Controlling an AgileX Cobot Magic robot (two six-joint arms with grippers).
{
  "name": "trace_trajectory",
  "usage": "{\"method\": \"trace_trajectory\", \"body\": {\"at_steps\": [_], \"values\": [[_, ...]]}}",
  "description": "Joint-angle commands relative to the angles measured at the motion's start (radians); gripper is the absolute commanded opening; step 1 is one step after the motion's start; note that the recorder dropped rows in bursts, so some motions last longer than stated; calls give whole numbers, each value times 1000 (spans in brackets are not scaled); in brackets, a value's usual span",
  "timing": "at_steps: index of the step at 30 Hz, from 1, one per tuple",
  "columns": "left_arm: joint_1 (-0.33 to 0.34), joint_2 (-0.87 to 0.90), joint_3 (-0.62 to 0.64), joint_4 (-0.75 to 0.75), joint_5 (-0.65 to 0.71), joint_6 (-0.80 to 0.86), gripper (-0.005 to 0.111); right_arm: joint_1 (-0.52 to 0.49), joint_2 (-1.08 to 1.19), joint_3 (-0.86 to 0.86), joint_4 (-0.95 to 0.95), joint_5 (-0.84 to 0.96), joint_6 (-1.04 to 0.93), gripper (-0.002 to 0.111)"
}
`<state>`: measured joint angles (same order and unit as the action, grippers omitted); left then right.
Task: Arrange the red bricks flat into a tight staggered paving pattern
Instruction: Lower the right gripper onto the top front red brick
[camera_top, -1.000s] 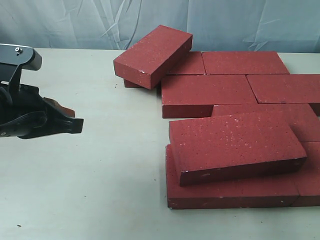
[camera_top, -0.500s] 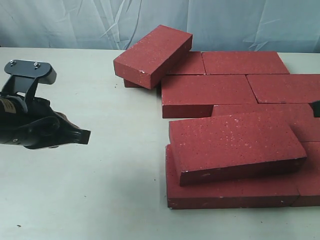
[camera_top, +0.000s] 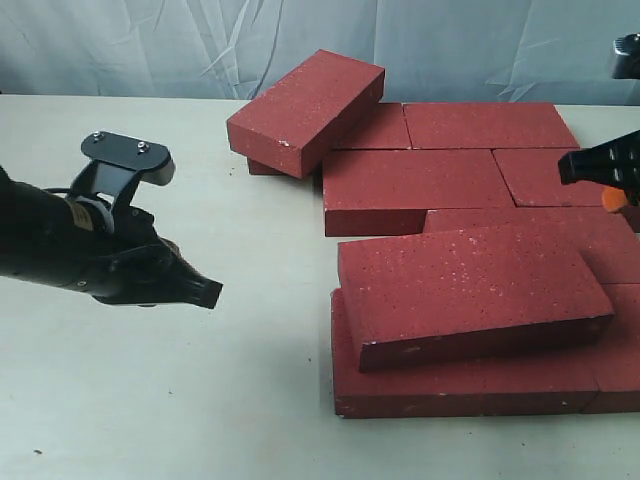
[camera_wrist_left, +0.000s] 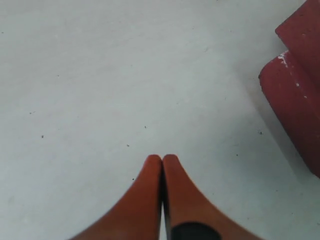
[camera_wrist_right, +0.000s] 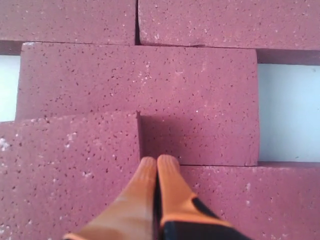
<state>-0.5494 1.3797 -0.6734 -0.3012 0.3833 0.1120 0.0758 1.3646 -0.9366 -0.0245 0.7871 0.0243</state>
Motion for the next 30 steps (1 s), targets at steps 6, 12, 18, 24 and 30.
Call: {"method": "trace_trajectory", "body": {"at_steps": [6, 12, 18, 24, 30], "values": [[-13, 85, -49, -192, 49, 199, 0, -79, 161, -25, 11, -7, 21, -1], [-13, 85, -57, -355, 41, 357, 0, -114, 185, -25, 15, 63, 4, -1], [-13, 85, -58, -372, 25, 371, 0, -114, 219, -25, 60, 133, -47, -1], [-13, 85, -61, -378, 21, 398, 0, -30, 224, -25, 198, 168, -159, -1], [-13, 85, -61, -380, 16, 405, 0, 105, 224, -25, 247, 155, -162, -1]]}}
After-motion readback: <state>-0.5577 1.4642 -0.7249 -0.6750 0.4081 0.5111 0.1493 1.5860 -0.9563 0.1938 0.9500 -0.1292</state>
